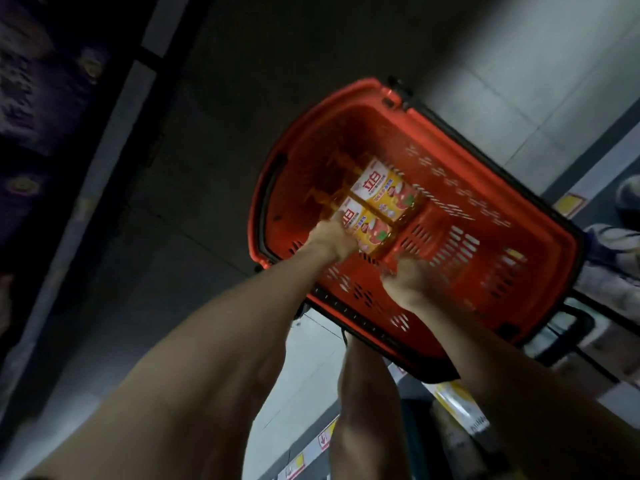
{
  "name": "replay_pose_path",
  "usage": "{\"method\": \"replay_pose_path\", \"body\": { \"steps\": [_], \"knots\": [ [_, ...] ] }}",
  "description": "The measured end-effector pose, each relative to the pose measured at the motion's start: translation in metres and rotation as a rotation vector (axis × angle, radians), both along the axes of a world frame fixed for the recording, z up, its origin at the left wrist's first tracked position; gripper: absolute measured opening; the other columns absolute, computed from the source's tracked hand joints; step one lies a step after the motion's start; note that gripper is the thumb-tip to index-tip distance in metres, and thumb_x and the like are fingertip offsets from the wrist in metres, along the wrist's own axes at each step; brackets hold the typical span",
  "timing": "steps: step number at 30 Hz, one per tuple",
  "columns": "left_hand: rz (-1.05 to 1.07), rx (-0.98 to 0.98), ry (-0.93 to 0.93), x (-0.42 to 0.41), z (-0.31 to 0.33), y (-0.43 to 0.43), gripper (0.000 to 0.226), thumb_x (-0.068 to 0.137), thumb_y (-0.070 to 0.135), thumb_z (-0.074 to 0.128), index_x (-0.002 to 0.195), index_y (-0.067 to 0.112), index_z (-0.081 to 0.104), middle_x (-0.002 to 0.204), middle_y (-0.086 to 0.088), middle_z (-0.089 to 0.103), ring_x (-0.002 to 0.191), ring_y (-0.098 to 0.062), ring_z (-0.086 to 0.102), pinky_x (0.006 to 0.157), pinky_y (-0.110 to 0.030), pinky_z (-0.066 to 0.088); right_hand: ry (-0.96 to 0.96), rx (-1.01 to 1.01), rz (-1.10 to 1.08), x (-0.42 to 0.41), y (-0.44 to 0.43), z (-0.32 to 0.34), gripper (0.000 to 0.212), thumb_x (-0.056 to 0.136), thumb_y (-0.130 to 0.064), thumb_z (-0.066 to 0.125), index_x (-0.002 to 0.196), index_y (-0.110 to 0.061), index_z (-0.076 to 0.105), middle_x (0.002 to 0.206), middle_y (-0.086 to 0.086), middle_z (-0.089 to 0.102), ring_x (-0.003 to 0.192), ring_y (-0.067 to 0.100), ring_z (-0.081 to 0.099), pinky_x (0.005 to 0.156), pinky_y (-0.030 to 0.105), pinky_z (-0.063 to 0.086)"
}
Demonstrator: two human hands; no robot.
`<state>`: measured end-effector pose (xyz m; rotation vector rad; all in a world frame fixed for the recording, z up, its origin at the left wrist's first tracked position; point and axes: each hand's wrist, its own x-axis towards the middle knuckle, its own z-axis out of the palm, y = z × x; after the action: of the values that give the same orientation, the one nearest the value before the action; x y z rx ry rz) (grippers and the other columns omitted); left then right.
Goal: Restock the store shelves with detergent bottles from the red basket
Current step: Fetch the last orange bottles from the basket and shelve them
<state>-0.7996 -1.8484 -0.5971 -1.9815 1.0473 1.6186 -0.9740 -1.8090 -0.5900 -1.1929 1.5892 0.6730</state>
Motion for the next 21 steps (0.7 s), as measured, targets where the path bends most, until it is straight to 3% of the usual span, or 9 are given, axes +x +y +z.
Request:
{"method": "replay_pose_path", "body": {
  "steps": [5,8,10,12,14,16,18,21],
  "knots": [
    [0.282,0.053,-0.018,0.005,-0.082,-0.006,0.050,0.101,0.027,0.060,0.147,0.016,0.044,0.130,-0.010,0.064,0.113,-0.028,0.066,0.089,-0.034,0.056,-0.004,0.047,-0.282,0.004,0.006,-0.067,0.030,0.099,-0.031,0.065,0.119,-0.009,0.072,0.120,0.012,0.071,0.107,0.033,0.066,0.088,0.039,0.051],
    [0.354,0.049,-0.006,0.005,-0.120,-0.017,0.009,0.103,0.023,0.058,0.111,0.018,0.061,0.123,-0.009,0.071,0.086,-0.017,0.068,0.060,-0.021,0.052,0.009,0.084,-0.611,0.011,0.001,-0.101,0.034,0.088,-0.033,0.077,0.115,-0.013,0.075,0.113,0.006,0.073,0.093,0.025,0.065,0.085,0.037,0.051],
    [0.391,0.086,0.034,0.003,-0.134,-0.021,0.021,0.109,0.019,0.049,0.102,0.011,0.067,0.113,-0.014,0.069,0.078,-0.014,0.066,0.041,-0.017,0.042,0.030,0.088,-0.773,0.014,-0.001,-0.119,0.027,0.087,-0.032,0.078,0.104,-0.012,0.074,0.098,0.006,0.073,0.084,0.025,0.066,0.085,0.038,0.055],
    [0.420,0.090,0.028,0.000,-0.140,-0.021,0.030,0.111,0.018,0.042,0.108,0.004,0.068,0.101,-0.014,0.067,0.076,-0.018,0.066,0.036,-0.017,0.040,0.043,0.065,-0.841,0.016,-0.003,-0.133,0.023,0.088,-0.029,0.079,0.100,-0.011,0.072,0.083,0.003,0.068,0.076,0.024,0.066,0.075,0.034,0.056],
    [0.471,0.050,0.013,-0.002,-0.145,-0.017,0.029,0.110,0.016,0.042,0.125,0.008,0.066,0.089,-0.006,0.065,0.073,-0.018,0.063,0.042,-0.016,0.045,0.063,0.021,-0.902,0.018,-0.002,-0.142,0.025,0.087,-0.026,0.081,0.103,-0.011,0.070,0.083,0.003,0.065,0.068,0.020,0.060,0.058,0.025,0.046],
    [0.495,0.030,0.030,-0.002,-0.146,-0.015,0.030,0.109,0.016,0.043,0.132,0.014,0.062,0.098,-0.006,0.068,0.082,-0.020,0.064,0.060,-0.021,0.050,0.068,-0.003,-0.967,0.022,0.001,-0.145,0.020,0.087,-0.021,0.081,0.096,-0.010,0.067,0.089,0.005,0.064,0.072,0.023,0.060,0.056,0.024,0.040],
    [0.488,0.038,0.021,-0.001,-0.145,-0.014,0.021,0.109,0.018,0.044,0.123,0.019,0.060,0.114,-0.009,0.069,0.090,-0.022,0.065,0.071,-0.028,0.051,0.055,0.016,-1.033,0.029,0.005,-0.144,0.020,0.086,-0.016,0.080,0.079,-0.009,0.063,0.093,0.005,0.068,0.077,0.023,0.062,0.069,0.028,0.048],
    [0.424,0.031,0.000,0.000,-0.141,-0.013,0.033,0.107,0.022,0.047,0.137,0.016,0.059,0.130,-0.011,0.068,0.112,-0.028,0.068,0.094,-0.033,0.057,0.035,0.041,-1.105,0.029,0.009,-0.143,0.012,0.080,-0.018,0.080,0.084,-0.011,0.071,0.092,0.005,0.074,0.084,0.027,0.069,0.087,0.039,0.057]
  ]
}}
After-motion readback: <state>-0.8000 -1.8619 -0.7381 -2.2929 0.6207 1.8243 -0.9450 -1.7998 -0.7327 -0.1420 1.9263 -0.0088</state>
